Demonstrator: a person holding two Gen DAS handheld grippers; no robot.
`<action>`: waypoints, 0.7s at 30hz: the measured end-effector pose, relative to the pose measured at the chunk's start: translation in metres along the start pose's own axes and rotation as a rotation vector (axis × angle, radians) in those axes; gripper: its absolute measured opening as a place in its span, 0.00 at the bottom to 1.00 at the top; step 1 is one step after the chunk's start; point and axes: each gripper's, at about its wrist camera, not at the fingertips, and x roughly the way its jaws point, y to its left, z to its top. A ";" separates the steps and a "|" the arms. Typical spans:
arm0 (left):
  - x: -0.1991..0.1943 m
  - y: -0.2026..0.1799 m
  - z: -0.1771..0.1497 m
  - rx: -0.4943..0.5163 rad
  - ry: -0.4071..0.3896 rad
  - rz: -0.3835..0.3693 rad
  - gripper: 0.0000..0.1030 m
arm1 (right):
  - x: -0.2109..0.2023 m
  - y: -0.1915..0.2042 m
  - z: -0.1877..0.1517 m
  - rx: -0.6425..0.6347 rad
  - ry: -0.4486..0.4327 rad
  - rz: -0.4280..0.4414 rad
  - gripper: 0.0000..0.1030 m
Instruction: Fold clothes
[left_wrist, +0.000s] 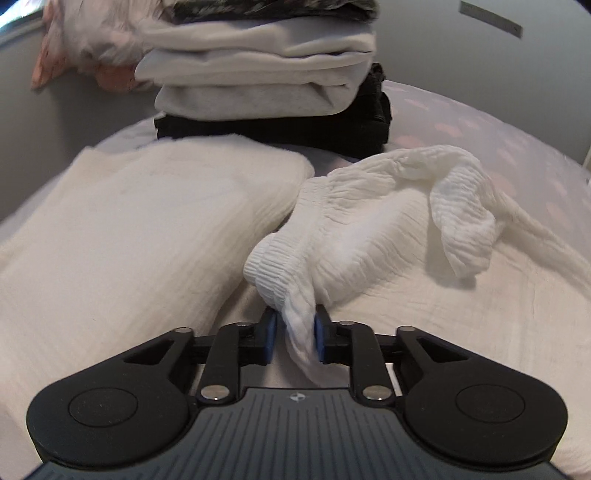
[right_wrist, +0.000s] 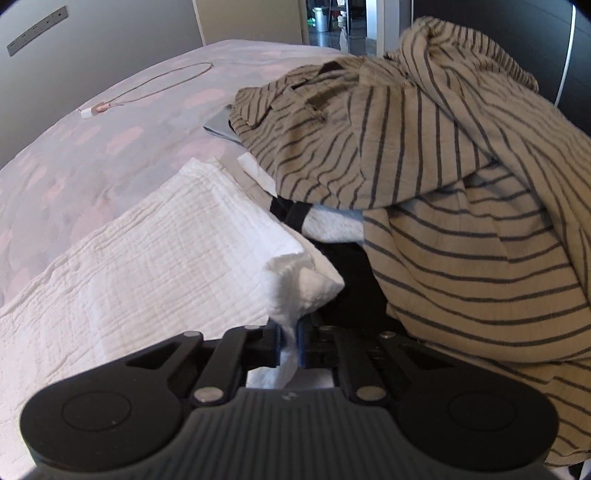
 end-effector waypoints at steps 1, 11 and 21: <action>-0.006 -0.002 -0.002 0.017 -0.005 0.010 0.35 | -0.003 0.002 0.001 -0.010 -0.005 0.000 0.08; -0.046 -0.022 -0.007 0.113 -0.040 0.037 0.49 | -0.057 0.059 0.025 -0.131 -0.127 0.085 0.07; -0.047 -0.031 -0.017 0.148 -0.004 -0.045 0.49 | -0.113 0.189 -0.013 -0.429 -0.145 0.288 0.07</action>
